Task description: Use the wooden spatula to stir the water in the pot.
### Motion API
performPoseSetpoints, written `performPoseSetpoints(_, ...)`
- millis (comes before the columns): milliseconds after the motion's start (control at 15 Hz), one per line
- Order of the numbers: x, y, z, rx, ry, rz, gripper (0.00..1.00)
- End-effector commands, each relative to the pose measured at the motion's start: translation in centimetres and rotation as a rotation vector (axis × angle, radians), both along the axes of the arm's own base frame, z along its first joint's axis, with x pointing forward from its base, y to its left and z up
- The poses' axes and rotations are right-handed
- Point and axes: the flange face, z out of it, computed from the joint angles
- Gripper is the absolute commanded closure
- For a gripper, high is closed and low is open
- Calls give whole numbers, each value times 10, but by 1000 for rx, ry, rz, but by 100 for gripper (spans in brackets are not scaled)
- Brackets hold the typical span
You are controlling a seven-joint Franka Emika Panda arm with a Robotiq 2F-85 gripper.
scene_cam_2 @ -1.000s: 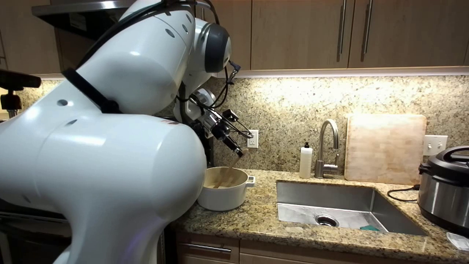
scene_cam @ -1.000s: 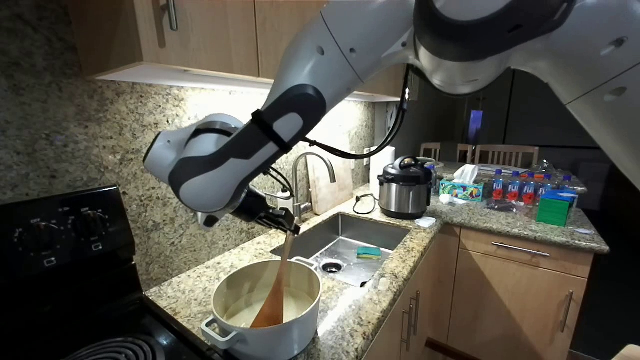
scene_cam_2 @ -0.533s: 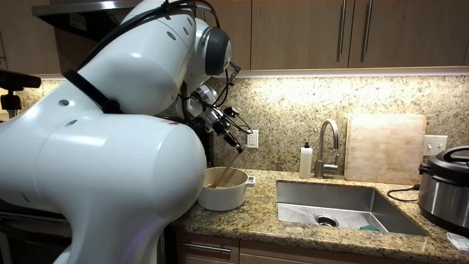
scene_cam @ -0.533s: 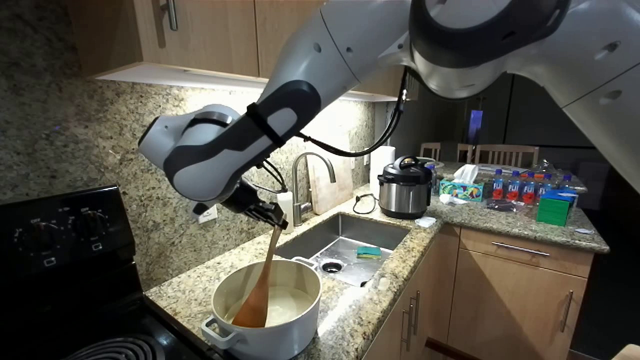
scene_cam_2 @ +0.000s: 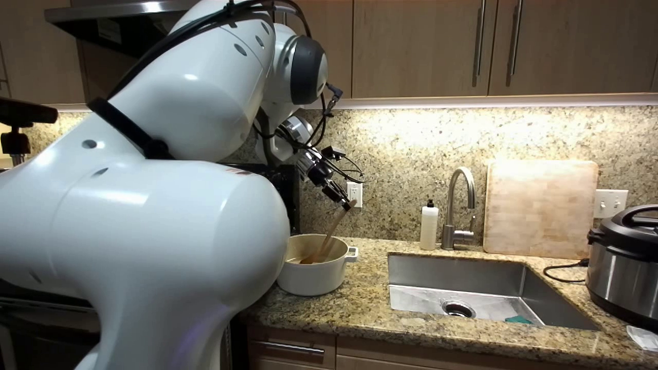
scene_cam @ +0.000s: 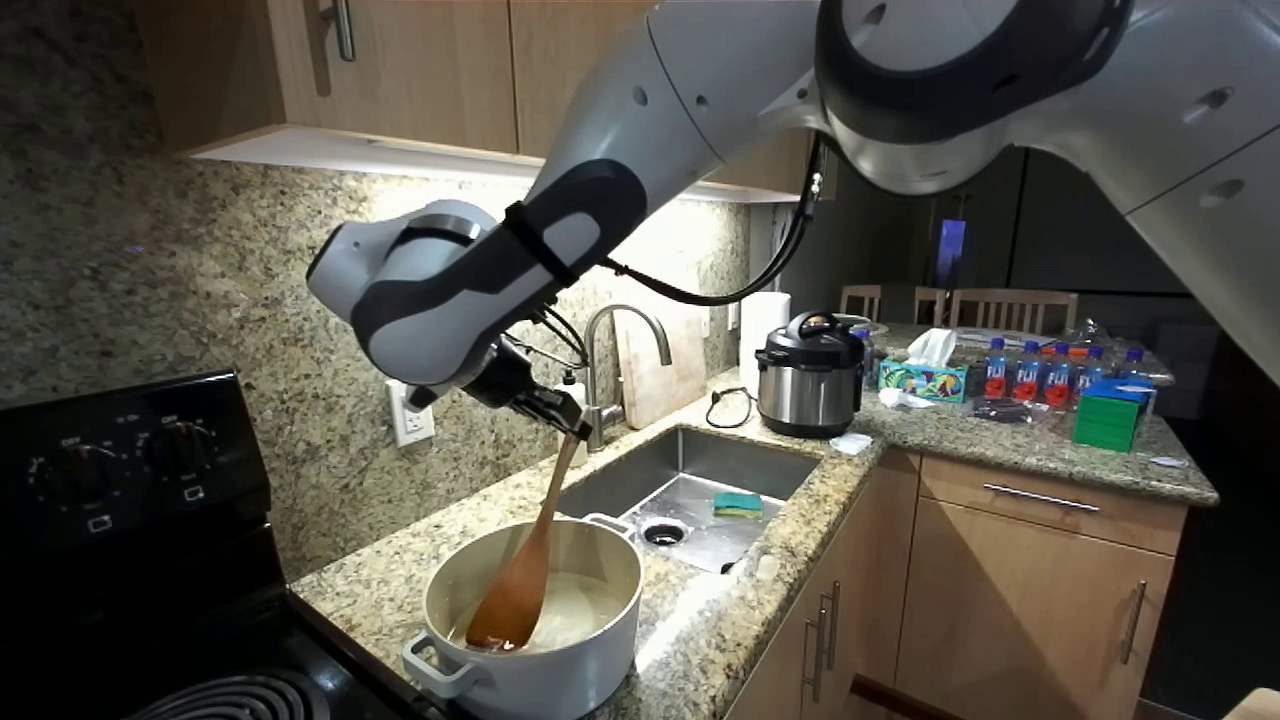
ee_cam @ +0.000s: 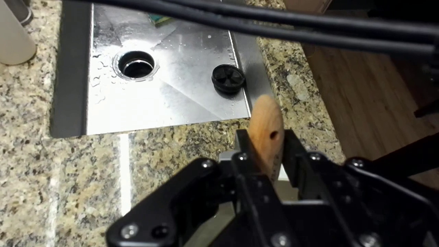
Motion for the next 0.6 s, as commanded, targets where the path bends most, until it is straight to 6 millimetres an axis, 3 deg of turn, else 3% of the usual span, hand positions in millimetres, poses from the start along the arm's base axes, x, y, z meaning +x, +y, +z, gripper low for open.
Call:
performPoseSetpoints(0,-6,-21,17,1,-30,-75,93)
performPoseSetpoints(533,-12,-53,27,-24,-24,-141,93)
